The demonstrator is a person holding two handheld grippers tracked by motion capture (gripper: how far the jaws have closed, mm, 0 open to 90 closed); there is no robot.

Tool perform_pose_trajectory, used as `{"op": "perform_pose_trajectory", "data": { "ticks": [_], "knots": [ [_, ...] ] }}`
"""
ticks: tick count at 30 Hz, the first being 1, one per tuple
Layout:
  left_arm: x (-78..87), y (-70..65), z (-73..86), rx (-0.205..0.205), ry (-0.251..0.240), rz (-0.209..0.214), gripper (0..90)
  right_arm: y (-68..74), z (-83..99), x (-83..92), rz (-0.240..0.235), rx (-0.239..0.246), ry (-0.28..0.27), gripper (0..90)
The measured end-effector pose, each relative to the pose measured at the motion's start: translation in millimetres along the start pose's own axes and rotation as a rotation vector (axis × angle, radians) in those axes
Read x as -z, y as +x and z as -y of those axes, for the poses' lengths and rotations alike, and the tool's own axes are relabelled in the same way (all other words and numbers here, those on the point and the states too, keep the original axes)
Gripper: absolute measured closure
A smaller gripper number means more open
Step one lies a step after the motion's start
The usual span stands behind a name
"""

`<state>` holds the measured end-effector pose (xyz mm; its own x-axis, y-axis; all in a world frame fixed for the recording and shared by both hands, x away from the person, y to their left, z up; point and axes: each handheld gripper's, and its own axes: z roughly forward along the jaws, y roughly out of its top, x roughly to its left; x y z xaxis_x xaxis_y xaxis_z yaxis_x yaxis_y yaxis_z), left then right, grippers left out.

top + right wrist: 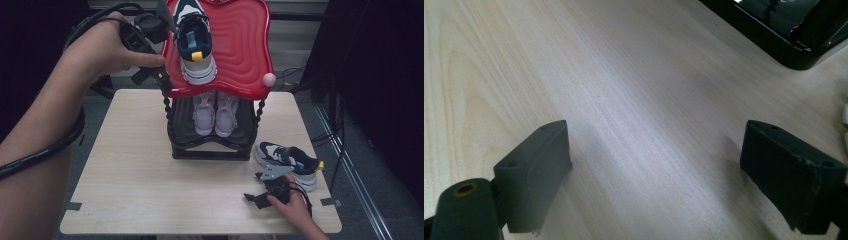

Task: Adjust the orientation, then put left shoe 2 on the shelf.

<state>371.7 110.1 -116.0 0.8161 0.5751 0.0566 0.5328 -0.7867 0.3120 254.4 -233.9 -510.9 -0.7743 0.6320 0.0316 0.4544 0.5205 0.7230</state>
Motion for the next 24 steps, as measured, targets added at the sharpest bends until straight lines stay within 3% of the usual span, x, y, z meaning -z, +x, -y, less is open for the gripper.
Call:
{"op": "perform_pose_trajectory", "data": {
  "ticks": [11, 24],
  "knots": [
    [-7.9, 6.8, 24.3, 0.027, 0.014, 0.000, 19.1, 0.1, 0.0, 0.0, 0.000, -0.001, 0.000, 12.1],
    [-30.7, 12.3, 56.3, 0.058, 0.011, 0.014, 19.6, 0.0, 0.0, 0.3, 0.000, 0.000, 0.003, 12.1]
  ]
}}
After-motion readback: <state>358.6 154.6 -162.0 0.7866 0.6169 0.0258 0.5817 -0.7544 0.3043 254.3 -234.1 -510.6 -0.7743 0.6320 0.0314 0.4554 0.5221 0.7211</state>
